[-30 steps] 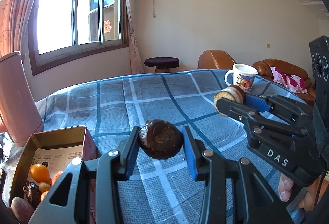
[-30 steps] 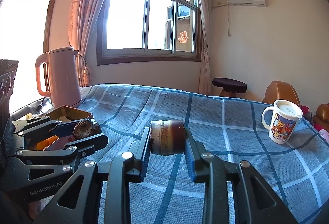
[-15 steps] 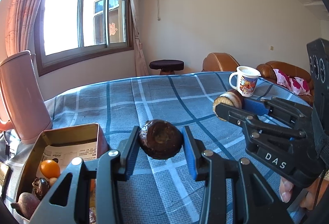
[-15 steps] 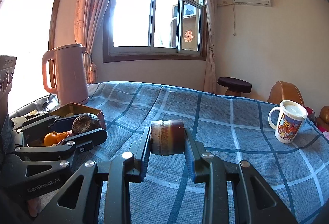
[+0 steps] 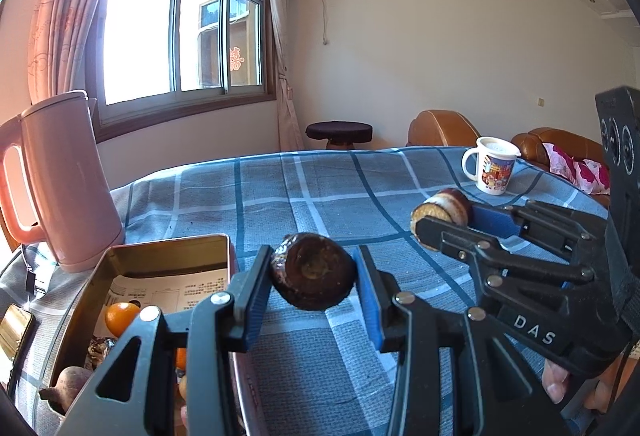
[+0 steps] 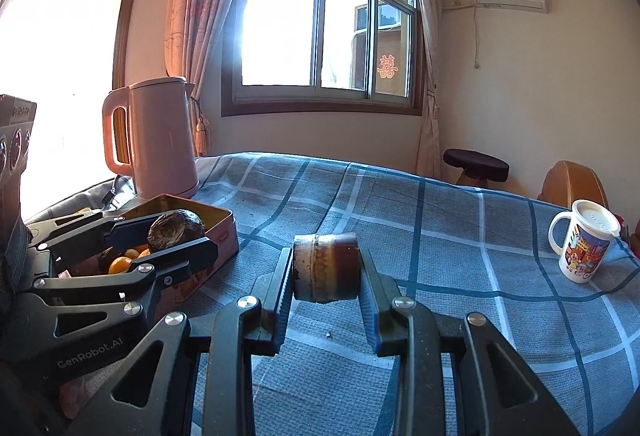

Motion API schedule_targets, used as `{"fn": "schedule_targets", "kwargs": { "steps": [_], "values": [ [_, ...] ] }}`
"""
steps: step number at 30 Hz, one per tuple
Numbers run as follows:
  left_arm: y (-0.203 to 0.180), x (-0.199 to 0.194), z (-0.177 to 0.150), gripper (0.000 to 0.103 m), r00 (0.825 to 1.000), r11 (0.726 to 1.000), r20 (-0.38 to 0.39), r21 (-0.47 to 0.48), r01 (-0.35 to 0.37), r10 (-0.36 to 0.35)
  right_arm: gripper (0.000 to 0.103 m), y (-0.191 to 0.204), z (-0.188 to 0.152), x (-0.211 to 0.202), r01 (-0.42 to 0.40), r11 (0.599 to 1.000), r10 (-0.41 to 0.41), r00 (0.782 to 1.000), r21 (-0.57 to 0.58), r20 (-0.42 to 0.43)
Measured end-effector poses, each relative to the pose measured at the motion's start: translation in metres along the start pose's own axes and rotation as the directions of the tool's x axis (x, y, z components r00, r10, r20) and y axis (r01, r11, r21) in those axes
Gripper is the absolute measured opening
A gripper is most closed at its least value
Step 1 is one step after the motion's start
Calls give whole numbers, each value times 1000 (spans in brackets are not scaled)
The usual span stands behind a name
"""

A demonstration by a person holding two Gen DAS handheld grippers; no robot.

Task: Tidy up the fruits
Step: 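Carry the dark brown fruit in the left tool to the tin while the right tool carries the slice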

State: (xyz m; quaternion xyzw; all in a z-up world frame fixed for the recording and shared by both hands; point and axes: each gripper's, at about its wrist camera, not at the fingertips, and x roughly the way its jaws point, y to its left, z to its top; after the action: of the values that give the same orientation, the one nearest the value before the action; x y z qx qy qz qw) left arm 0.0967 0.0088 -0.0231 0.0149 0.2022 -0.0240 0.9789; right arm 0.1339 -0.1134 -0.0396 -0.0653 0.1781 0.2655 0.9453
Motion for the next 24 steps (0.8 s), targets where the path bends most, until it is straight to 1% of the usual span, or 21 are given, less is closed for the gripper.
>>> {"fn": "schedule_targets", "kwargs": {
  "steps": [6, 24],
  "values": [
    [6, -4, -1, 42, 1000, 1000, 9, -3, -7, 7, 32, 11, 1, 3, -20, 1000, 20, 1000, -11, -7],
    [34, -22, 1, 42, 997, 997, 47, -32, -63, 65, 32, 38, 5, 18, -66, 997, 65, 997, -49, -33]
  ]
}}
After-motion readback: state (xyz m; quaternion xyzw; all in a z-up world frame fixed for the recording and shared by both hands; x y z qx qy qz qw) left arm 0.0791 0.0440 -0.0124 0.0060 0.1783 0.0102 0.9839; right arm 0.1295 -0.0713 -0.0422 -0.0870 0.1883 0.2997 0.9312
